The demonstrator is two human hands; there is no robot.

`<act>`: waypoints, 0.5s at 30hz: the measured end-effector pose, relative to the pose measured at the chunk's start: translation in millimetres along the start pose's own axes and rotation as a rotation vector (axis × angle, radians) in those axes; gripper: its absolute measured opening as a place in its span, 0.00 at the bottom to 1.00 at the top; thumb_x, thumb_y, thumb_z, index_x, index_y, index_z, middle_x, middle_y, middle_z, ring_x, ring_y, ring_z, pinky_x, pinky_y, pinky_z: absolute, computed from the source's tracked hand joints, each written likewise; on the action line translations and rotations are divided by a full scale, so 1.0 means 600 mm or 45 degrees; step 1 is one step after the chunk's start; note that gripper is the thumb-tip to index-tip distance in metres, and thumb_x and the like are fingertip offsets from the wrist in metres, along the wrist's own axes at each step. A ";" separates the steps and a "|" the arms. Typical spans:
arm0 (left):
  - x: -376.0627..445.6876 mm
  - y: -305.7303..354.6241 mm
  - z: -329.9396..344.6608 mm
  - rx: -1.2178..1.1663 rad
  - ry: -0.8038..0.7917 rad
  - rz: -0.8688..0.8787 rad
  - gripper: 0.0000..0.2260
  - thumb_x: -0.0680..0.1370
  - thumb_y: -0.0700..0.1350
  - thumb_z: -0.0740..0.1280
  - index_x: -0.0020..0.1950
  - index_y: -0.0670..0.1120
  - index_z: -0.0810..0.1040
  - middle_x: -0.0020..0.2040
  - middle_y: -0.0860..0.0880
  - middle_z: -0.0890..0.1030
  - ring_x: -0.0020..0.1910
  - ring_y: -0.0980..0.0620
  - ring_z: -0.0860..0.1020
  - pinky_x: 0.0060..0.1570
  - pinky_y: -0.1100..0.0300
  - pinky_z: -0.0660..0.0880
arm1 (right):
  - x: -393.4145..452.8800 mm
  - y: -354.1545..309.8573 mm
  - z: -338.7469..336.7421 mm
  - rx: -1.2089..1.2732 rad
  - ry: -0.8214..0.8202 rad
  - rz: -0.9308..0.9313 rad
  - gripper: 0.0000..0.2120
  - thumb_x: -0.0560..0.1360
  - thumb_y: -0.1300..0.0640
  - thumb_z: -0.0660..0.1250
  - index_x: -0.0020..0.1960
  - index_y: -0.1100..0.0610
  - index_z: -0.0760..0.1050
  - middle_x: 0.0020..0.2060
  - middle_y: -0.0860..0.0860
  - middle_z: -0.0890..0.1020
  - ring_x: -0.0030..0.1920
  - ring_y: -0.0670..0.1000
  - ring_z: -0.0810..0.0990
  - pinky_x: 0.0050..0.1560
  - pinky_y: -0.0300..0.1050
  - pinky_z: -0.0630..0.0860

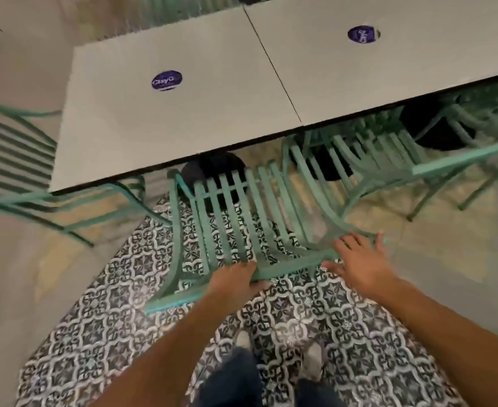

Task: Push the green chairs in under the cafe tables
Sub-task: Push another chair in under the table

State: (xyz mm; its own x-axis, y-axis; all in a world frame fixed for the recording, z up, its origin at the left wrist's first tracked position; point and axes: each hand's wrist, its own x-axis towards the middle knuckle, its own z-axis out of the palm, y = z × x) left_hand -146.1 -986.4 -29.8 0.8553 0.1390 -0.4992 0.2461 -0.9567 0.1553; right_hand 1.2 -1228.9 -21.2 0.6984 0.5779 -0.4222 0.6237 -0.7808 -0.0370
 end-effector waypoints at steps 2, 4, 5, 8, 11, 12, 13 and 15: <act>-0.001 -0.001 -0.001 0.033 0.006 -0.021 0.27 0.78 0.67 0.52 0.67 0.50 0.69 0.56 0.48 0.78 0.53 0.47 0.78 0.52 0.51 0.78 | 0.009 0.004 0.001 -0.056 -0.038 0.008 0.37 0.73 0.27 0.36 0.72 0.46 0.59 0.69 0.47 0.67 0.74 0.53 0.59 0.70 0.74 0.44; -0.002 -0.004 -0.004 0.068 -0.009 0.016 0.26 0.78 0.66 0.52 0.64 0.48 0.70 0.52 0.48 0.79 0.50 0.47 0.79 0.51 0.49 0.78 | 0.009 0.000 0.004 -0.080 -0.053 0.036 0.37 0.73 0.27 0.38 0.71 0.46 0.61 0.68 0.48 0.69 0.73 0.54 0.61 0.68 0.76 0.48; -0.004 -0.007 -0.003 0.083 -0.009 0.023 0.25 0.79 0.66 0.52 0.62 0.47 0.70 0.50 0.48 0.79 0.48 0.47 0.79 0.50 0.49 0.78 | 0.009 -0.001 0.009 -0.077 -0.034 0.043 0.37 0.73 0.26 0.37 0.70 0.46 0.63 0.67 0.48 0.71 0.72 0.54 0.63 0.67 0.77 0.49; -0.007 -0.015 -0.005 0.076 -0.005 0.010 0.25 0.79 0.66 0.51 0.63 0.48 0.69 0.47 0.49 0.78 0.45 0.48 0.79 0.48 0.50 0.79 | 0.014 -0.008 0.011 -0.094 0.015 0.054 0.40 0.71 0.27 0.33 0.66 0.47 0.67 0.62 0.49 0.74 0.68 0.54 0.68 0.65 0.79 0.50; -0.010 -0.032 -0.002 0.072 -0.020 -0.007 0.27 0.79 0.66 0.50 0.66 0.48 0.68 0.49 0.49 0.78 0.46 0.49 0.79 0.50 0.50 0.78 | 0.022 -0.025 0.014 -0.096 0.027 0.019 0.40 0.71 0.27 0.32 0.64 0.48 0.70 0.59 0.50 0.76 0.64 0.55 0.71 0.64 0.79 0.53; -0.011 -0.040 -0.002 0.059 -0.020 -0.019 0.27 0.78 0.66 0.51 0.67 0.48 0.68 0.50 0.49 0.78 0.47 0.49 0.78 0.51 0.51 0.78 | 0.026 -0.031 0.015 -0.093 0.022 0.022 0.40 0.71 0.27 0.33 0.63 0.48 0.70 0.59 0.50 0.75 0.63 0.55 0.71 0.64 0.80 0.53; -0.011 -0.050 -0.003 0.044 -0.016 -0.028 0.27 0.78 0.66 0.51 0.67 0.49 0.68 0.50 0.50 0.78 0.47 0.49 0.78 0.52 0.51 0.78 | 0.031 -0.038 0.016 -0.094 0.035 0.017 0.40 0.72 0.27 0.33 0.64 0.48 0.69 0.59 0.49 0.75 0.64 0.54 0.70 0.64 0.80 0.52; -0.013 -0.071 -0.005 0.022 -0.008 -0.039 0.27 0.78 0.66 0.52 0.68 0.50 0.67 0.52 0.50 0.80 0.49 0.49 0.79 0.54 0.49 0.77 | 0.041 -0.056 0.015 -0.089 0.047 0.005 0.39 0.72 0.27 0.33 0.65 0.48 0.68 0.61 0.49 0.74 0.65 0.54 0.69 0.65 0.79 0.51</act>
State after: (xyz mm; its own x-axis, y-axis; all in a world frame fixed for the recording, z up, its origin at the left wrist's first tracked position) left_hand -161.8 -946.1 -29.8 0.8447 0.1664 -0.5087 0.2638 -0.9564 0.1252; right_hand -5.8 -1190.4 -38.4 0.7125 0.5842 -0.3887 0.6431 -0.7653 0.0286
